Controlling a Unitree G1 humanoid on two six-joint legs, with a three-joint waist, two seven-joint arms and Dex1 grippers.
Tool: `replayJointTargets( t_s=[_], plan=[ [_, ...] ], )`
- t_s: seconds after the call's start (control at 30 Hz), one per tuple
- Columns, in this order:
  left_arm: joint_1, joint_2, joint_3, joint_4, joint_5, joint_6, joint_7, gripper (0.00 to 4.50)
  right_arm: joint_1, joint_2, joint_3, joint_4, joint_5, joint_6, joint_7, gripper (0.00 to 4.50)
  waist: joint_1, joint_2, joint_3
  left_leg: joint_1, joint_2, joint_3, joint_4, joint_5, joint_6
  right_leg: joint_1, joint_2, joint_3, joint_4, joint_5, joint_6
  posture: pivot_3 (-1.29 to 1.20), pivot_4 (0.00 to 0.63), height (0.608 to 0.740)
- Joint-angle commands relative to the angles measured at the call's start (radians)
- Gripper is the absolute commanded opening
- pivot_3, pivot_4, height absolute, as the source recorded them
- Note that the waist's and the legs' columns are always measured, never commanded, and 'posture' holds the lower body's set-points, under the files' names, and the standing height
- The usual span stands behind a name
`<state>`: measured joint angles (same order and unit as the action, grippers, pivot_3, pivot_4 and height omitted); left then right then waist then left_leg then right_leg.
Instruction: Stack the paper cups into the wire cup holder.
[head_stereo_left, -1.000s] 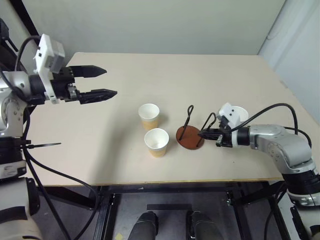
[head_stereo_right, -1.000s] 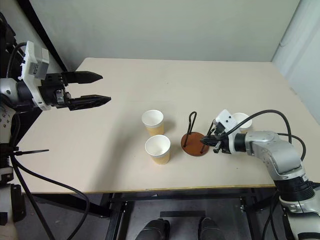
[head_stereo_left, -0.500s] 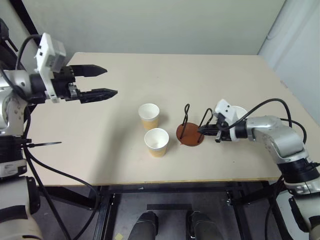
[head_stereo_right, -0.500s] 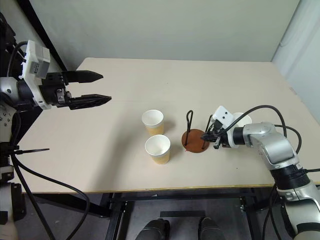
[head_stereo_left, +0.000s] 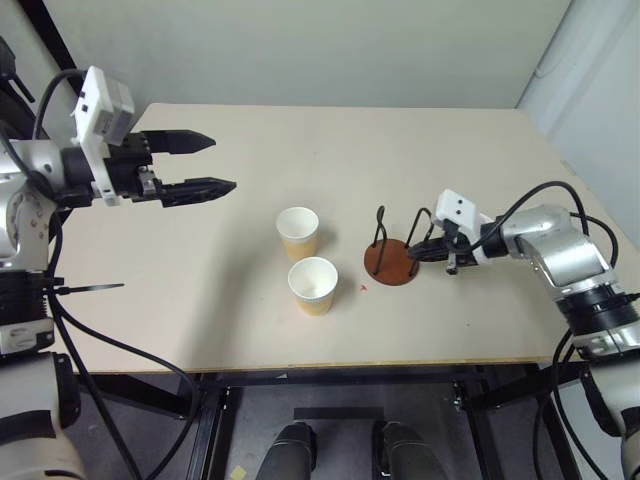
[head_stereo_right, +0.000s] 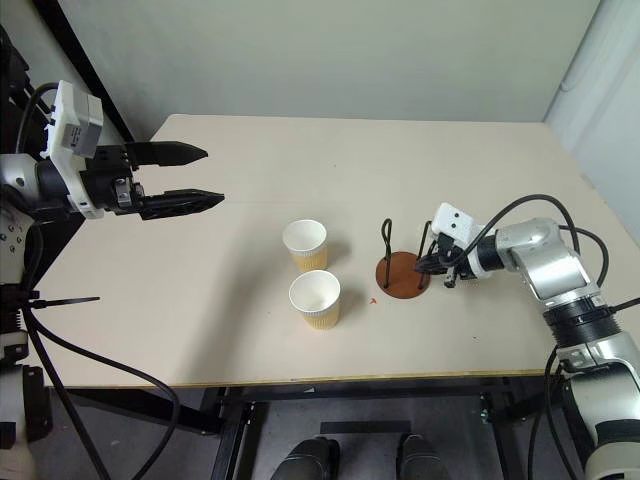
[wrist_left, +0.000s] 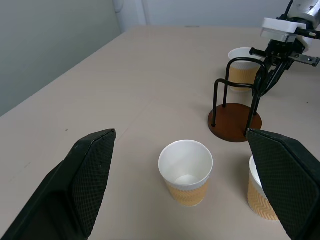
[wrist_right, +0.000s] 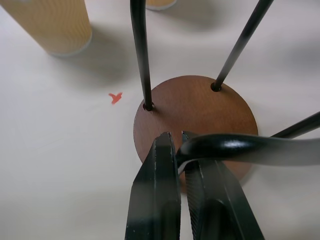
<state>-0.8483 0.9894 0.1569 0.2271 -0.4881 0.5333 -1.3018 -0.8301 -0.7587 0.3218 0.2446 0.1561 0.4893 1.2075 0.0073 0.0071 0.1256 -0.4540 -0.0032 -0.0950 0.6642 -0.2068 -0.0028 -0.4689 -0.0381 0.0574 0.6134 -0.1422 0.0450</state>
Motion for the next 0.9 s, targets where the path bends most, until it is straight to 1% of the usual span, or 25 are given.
replayJointTargets(
  t_s=[0.03, 0.13, 0.17, 0.37, 0.47, 0.7, 0.8, 0.9],
  plan=[
    [-0.015, 0.015, 0.022, -0.019, -0.007, -0.006, 0.003, 4.50, -0.007, -0.008, 0.007, 0.025, -0.040, -0.008, 0.024, 0.84, 0.001, 0.000, 0.000, 0.000, 0.000, 0.000, 0.000, 0.000, 0.000, 0.000, 0.000, 0.000, 0.000, 0.000, 0.000, 0.00, 0.150, 0.740],
    [-0.016, 0.015, 0.021, -0.017, -0.007, -0.006, 0.002, 4.50, -0.009, 0.000, -0.007, 0.025, -0.044, 0.007, 0.027, 1.85, -0.001, 0.000, 0.000, -0.001, 0.000, 0.000, 0.000, 0.000, 0.000, -0.001, 0.000, 0.000, 0.000, 0.000, 0.000, 0.00, 0.150, 0.740],
    [-0.018, 0.015, 0.020, -0.016, -0.006, -0.006, 0.002, 4.50, -0.007, -0.001, -0.010, 0.024, -0.047, 0.007, 0.030, 2.25, -0.002, 0.000, 0.000, -0.001, 0.000, 0.000, 0.000, 0.000, 0.000, -0.001, 0.000, 0.000, 0.000, 0.000, 0.000, 0.00, 0.150, 0.740],
    [-0.026, 0.009, 0.014, -0.009, -0.003, -0.010, 0.001, 4.50, 0.008, -0.031, -0.044, -0.007, -0.038, 0.031, 0.030, 4.39, -0.002, 0.000, 0.000, -0.001, 0.000, 0.000, -0.001, 0.000, 0.000, -0.001, 0.000, 0.000, 0.000, 0.000, 0.000, 0.00, 0.150, 0.740],
    [-0.027, 0.008, 0.013, -0.008, -0.003, -0.012, 0.001, 4.50, 0.048, -0.081, -0.073, -0.083, -0.009, 0.069, 0.057, 4.39, 0.002, 0.000, 0.000, -0.001, 0.000, 0.000, -0.001, 0.000, 0.000, -0.001, 0.000, 0.000, 0.000, 0.000, 0.000, 0.00, 0.150, 0.740],
    [-0.037, 0.002, 0.003, 0.018, 0.009, -0.032, -0.007, 4.50, 0.204, -0.256, -0.169, -0.316, 0.064, 0.146, 0.118, 4.39, 0.001, 0.000, 0.000, -0.002, 0.000, 0.000, -0.001, -0.001, -0.001, 0.000, 0.000, 0.000, -0.001, 0.000, 0.000, 0.00, 0.150, 0.740],
    [-0.045, -0.003, -0.003, 0.031, 0.014, -0.040, -0.010, 4.50, 0.238, -0.295, -0.211, -0.386, 0.097, 0.179, 0.115, 4.39, 0.000, 0.000, 0.000, -0.001, 0.000, 0.001, 0.000, 0.000, -0.001, 0.000, 0.000, 0.000, -0.001, 0.000, 0.000, 0.00, 0.150, 0.740],
    [-0.051, -0.009, -0.010, 0.038, 0.016, -0.045, -0.014, 4.50, 0.241, -0.309, -0.248, -0.442, 0.134, 0.216, 0.100, 4.39, -0.005, 0.000, 0.000, 0.000, 0.000, 0.001, 0.000, 0.001, -0.001, 0.000, 0.000, 0.000, 0.000, 0.000, 0.000, 0.00, 0.150, 0.740]
  ],
)
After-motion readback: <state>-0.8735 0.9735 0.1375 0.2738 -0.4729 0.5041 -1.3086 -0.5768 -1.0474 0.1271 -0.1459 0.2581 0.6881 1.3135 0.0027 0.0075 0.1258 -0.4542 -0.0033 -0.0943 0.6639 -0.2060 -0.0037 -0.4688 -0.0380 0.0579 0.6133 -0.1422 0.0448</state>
